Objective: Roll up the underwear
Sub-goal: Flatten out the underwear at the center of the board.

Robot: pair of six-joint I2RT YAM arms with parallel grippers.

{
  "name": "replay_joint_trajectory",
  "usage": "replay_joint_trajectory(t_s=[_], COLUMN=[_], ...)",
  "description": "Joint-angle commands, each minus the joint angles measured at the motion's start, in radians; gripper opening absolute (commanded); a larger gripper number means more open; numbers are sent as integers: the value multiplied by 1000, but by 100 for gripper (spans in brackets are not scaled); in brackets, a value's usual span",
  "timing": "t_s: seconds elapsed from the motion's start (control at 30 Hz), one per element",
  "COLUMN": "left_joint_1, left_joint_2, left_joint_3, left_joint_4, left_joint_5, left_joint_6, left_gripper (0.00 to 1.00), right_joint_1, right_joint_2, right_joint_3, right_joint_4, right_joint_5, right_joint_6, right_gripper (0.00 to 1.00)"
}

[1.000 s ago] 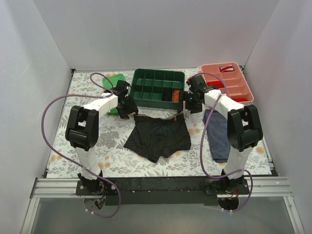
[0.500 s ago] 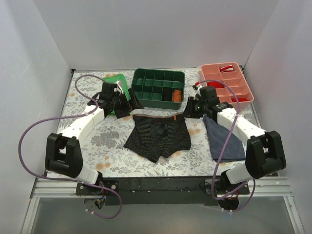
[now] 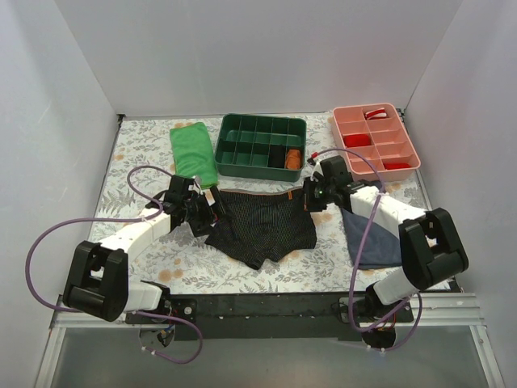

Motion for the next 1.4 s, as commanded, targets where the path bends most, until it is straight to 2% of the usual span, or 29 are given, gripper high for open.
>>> replay_joint_trajectory(t_s=[0.0, 0.13, 0.33, 0.5, 0.53, 0.77, 0.93, 1.07, 1.23, 1.37], left_joint_1=[-7, -8, -14, -21, -19, -21, -19, -19, -19, -21], left_joint_2=[-25, -25, -35, -42, -47, -79, -196, -243, -236, -225], left_joint_3=[-33, -58, -125, -148, -150, -144, -181, -184, -127, -81], left_joint_4=[75, 108, 165, 128, 122, -14, -86, -79, -76, 1], left_joint_5=[-27, -43, -66, -146, -161, -281, -302, -304, -287, -264], left_joint_6=[-39, -62, -108, -162, -165, -191, -228, -226, -199, -154], left_gripper=[93, 93, 91, 86, 82, 74, 75, 77, 80, 83], right_joint_1=[7, 7, 7, 6, 6, -1, -1, -1, -1, 3], right_joint_2=[76, 125, 210, 289, 299, 362, 386, 345, 256, 185], right_joint_3=[97, 130, 215, 305, 308, 308, 293, 246, 230, 197], right_joint_4=[59, 127, 128, 15, 9, -22, -36, 48, 39, 50], right_joint_5=[45, 95, 169, 299, 325, 421, 441, 366, 372, 378], right_joint_6=[14, 19, 13, -1, -1, 31, 39, 21, 19, 25], right_gripper=[1, 1, 1, 1, 1, 1, 1, 1, 1, 2])
